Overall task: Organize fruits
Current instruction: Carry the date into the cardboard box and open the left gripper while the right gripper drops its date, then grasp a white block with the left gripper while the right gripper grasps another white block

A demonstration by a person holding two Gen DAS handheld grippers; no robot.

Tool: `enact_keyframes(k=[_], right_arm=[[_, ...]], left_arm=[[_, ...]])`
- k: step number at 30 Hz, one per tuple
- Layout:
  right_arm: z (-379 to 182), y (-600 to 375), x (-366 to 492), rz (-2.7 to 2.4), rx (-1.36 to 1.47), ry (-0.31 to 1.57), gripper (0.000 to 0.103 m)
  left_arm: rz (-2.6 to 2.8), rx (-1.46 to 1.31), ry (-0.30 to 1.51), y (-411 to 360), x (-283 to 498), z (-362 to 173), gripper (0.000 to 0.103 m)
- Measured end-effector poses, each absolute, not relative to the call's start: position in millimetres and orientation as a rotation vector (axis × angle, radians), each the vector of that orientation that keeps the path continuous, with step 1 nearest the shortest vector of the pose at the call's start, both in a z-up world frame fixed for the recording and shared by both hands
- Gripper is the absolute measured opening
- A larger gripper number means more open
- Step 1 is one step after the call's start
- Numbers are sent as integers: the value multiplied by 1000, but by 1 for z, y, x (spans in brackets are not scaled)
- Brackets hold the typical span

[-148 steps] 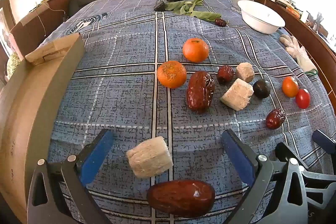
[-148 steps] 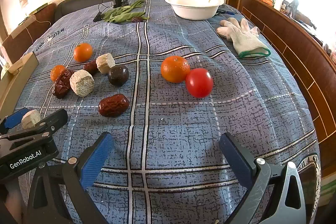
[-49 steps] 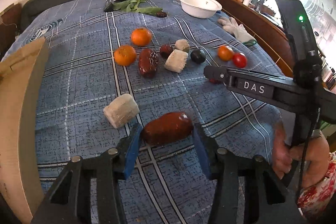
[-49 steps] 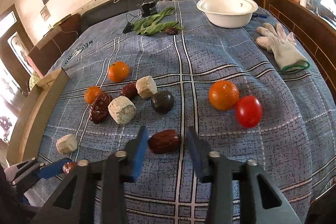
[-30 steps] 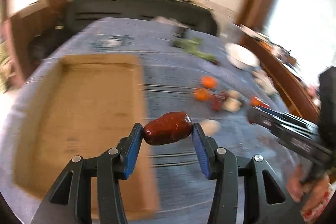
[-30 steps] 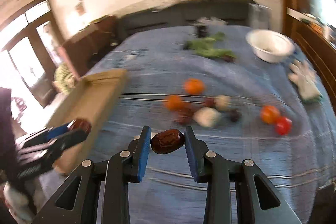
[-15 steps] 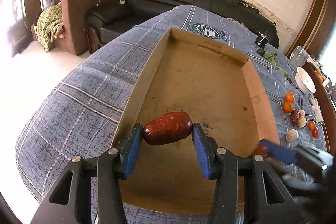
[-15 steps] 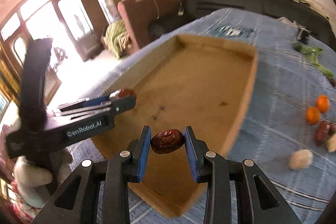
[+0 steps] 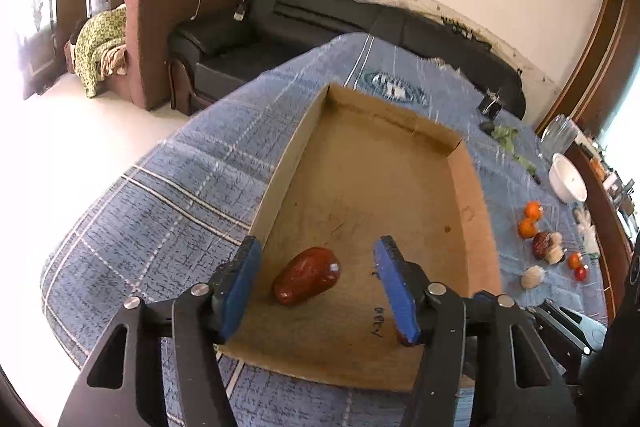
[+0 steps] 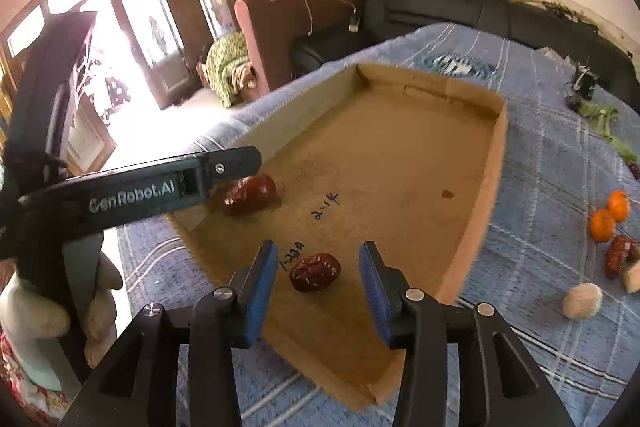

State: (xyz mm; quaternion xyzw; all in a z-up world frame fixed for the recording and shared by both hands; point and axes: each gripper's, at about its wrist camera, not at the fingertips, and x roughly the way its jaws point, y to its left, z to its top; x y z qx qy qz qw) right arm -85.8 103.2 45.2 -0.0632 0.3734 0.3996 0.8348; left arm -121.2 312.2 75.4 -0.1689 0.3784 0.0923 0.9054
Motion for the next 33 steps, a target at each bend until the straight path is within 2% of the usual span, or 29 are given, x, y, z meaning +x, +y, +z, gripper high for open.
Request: enact_keyframes(k=[4, 9, 17, 22, 33], right_arm=[[59, 59, -93, 810, -77, 751, 56], [60, -32, -85, 672, 39, 744, 59], [38, -154, -29, 367, 213, 817, 59], [31, -164, 2, 365, 278, 855, 59], [6, -147, 49, 305, 270, 891, 59]], left_arm=[[140, -339, 748, 292, -124, 95, 62], [9, -289, 753, 242, -115, 105, 67], [-258, -147, 861, 121, -71, 79, 68], [-301, -86, 925, 83, -43, 50, 67], [-324, 13, 955, 51, -12, 23, 67]])
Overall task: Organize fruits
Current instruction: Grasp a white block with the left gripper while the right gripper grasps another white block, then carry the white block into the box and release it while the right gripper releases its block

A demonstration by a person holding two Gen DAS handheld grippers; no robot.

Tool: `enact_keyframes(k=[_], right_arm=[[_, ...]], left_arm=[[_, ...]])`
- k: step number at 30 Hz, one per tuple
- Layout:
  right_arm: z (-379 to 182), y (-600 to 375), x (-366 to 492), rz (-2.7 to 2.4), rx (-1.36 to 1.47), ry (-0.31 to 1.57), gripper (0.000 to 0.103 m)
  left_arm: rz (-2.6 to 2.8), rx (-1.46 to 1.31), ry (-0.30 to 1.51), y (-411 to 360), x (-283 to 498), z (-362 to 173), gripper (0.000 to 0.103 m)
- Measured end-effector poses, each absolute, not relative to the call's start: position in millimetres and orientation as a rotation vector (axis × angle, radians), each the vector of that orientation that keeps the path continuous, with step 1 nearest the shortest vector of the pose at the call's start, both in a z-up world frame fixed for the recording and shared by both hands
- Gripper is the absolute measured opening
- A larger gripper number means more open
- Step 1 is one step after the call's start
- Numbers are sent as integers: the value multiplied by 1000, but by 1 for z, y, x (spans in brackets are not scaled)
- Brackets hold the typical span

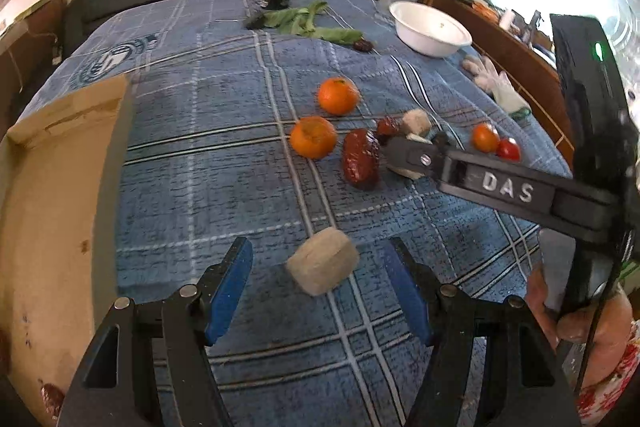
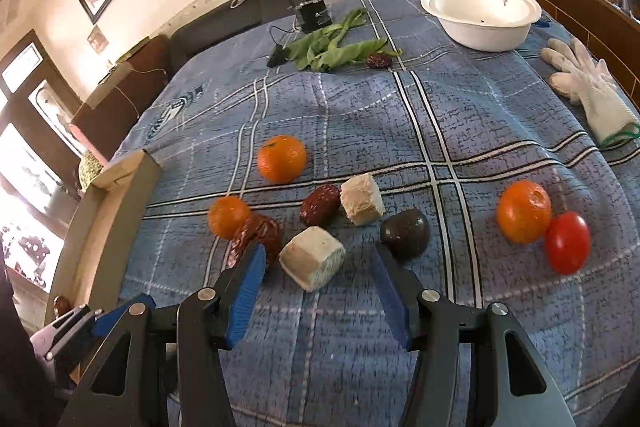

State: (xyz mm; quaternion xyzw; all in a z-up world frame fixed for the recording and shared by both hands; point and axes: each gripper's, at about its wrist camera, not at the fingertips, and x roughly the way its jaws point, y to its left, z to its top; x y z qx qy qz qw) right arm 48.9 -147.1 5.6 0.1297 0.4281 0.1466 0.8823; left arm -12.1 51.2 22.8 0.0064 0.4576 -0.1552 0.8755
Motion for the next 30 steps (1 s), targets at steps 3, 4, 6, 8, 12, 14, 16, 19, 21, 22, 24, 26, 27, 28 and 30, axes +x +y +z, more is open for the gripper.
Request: enact_keyframes(k=[3, 4, 6, 8, 12, 14, 16, 19, 21, 22, 24, 26, 27, 28, 30], right_arm=[[4, -145, 52, 297, 259, 887, 50], [4, -145, 52, 297, 255, 887, 44], [3, -144, 53, 318, 266, 885, 37], [4, -143, 52, 317, 261, 882, 37], [9, -144, 45, 329, 274, 871, 37], [15, -144, 37, 338, 276, 855, 37], [23, -140, 29, 351, 265, 842, 37], [35, -129, 16, 379, 235, 819, 37], [44, -119, 8, 407, 221, 808, 37], [49, -111, 2, 427, 212, 800, 38], [56, -98, -5, 456, 191, 790, 38], [64, -79, -14, 496, 163, 779, 38], [67, -71, -17, 516, 151, 776, 38], [71, -58, -21, 545, 137, 774, 38], [73, -38, -26, 585, 115, 776, 38]], left_arm=[[-323, 69, 948, 40, -12, 17, 66], [-312, 96, 938, 36, -13, 16, 56], [-282, 139, 920, 32, -15, 16, 35], [-302, 106, 930, 36, -15, 18, 35], [-305, 50, 913, 50, -25, 27, 35], [-304, 13, 899, 60, -32, 36, 35], [-301, -21, 887, 71, -37, 44, 35], [-281, -87, 871, 94, -46, 55, 35], [-255, -122, 858, 112, -52, 61, 35], [-237, -136, 851, 121, -55, 64, 35], [-198, -160, 837, 142, -60, 70, 35], [-147, -183, 819, 168, -65, 75, 35], [-125, -193, 813, 180, -66, 76, 35], [-99, -206, 809, 194, -67, 77, 35], [-52, -235, 808, 218, -67, 78, 35]])
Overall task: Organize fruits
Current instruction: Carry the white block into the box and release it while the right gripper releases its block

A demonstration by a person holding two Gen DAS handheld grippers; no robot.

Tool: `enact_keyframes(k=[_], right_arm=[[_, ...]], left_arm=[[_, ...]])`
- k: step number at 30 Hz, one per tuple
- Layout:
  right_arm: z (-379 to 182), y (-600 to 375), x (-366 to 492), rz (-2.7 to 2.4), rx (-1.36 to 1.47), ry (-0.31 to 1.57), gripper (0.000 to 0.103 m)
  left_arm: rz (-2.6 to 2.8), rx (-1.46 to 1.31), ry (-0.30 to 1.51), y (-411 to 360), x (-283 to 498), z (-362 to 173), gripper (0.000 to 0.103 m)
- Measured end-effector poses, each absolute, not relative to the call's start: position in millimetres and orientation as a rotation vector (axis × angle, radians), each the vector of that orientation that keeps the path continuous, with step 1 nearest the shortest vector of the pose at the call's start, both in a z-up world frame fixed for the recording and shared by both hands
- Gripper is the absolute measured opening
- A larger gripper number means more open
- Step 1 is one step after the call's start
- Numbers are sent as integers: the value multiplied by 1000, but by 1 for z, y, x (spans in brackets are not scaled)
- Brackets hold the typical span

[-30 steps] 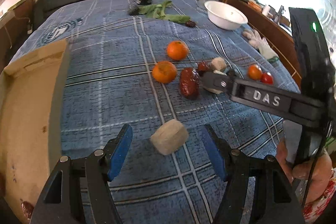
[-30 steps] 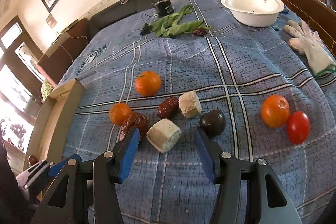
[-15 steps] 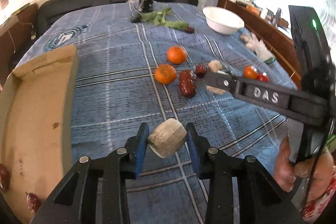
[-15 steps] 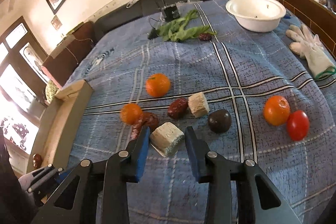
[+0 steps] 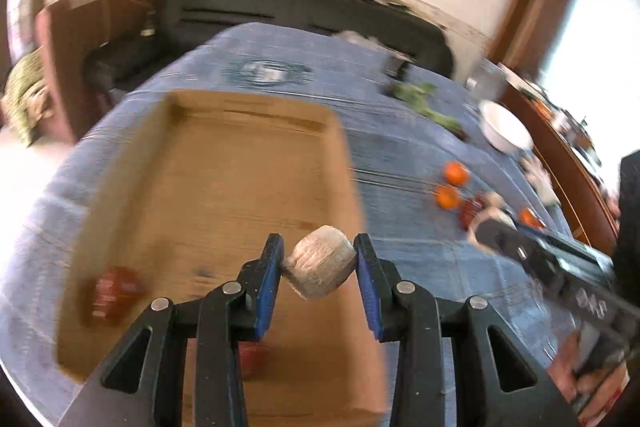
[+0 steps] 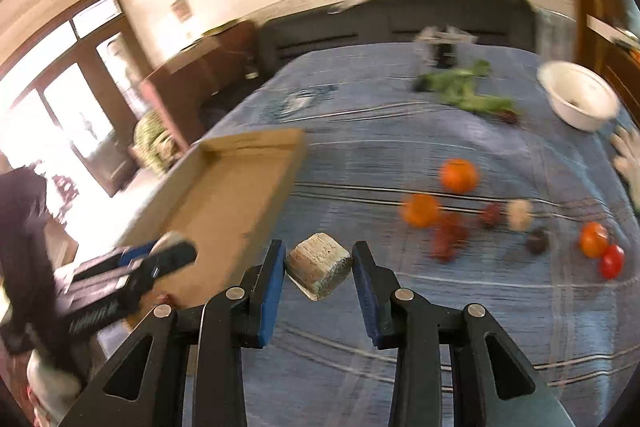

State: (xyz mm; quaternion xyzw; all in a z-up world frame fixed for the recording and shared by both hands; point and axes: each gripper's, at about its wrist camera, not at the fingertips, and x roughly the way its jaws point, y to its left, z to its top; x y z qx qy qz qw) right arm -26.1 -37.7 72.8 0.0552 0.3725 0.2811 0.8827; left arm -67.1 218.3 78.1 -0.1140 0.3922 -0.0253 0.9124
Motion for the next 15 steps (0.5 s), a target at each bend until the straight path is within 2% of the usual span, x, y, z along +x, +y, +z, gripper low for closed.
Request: enact_keyframes(k=[7, 15], right_arm=[[72, 32, -40, 701, 33, 792, 38], [54, 88, -42, 749, -69, 834, 38]], left_arm=[[46, -282, 797, 277, -76, 78, 35], [123, -300, 865, 311, -49, 65, 35]])
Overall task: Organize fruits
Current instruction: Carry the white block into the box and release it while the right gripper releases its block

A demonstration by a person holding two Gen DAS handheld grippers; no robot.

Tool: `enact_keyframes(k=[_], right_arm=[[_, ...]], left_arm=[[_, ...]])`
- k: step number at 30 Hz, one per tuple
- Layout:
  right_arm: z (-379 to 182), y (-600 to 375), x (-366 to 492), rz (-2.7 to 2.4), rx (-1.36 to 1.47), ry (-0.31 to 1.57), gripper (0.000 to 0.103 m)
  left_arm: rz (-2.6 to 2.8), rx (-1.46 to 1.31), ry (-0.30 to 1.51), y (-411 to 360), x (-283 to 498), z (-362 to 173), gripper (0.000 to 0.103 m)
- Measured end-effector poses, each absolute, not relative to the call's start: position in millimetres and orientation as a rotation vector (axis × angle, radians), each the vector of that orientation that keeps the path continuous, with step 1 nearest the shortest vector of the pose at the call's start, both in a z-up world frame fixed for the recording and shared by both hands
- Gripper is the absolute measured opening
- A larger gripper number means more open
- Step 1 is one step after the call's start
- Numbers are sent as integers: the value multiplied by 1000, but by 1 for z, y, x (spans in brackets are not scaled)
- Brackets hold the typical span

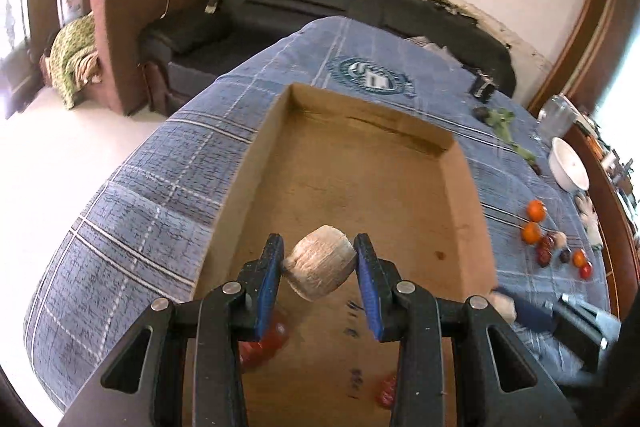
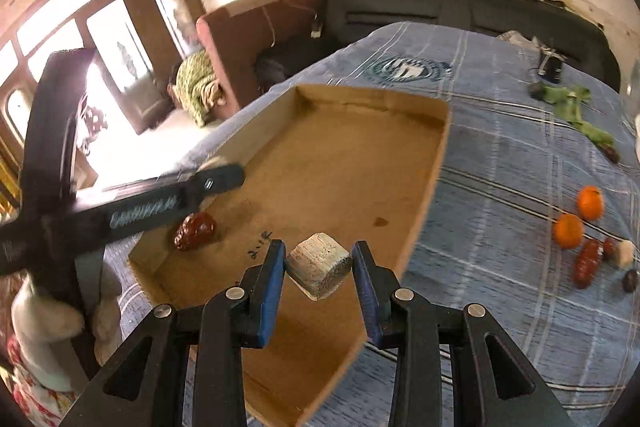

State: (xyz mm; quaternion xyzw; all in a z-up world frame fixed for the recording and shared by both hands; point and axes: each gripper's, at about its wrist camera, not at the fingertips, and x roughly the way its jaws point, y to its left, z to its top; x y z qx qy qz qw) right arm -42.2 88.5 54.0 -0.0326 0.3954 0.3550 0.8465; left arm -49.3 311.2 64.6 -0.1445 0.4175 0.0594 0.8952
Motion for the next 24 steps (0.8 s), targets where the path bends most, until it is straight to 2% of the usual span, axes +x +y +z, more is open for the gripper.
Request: enact_keyframes(k=[20, 24], right_arm=[[23, 124, -38, 746, -153, 878, 40], [25, 124, -43, 755, -156, 867, 40]], left_arm=[[169, -293, 937, 317, -34, 43, 35], [185, -290, 900, 314, -43, 55, 44]])
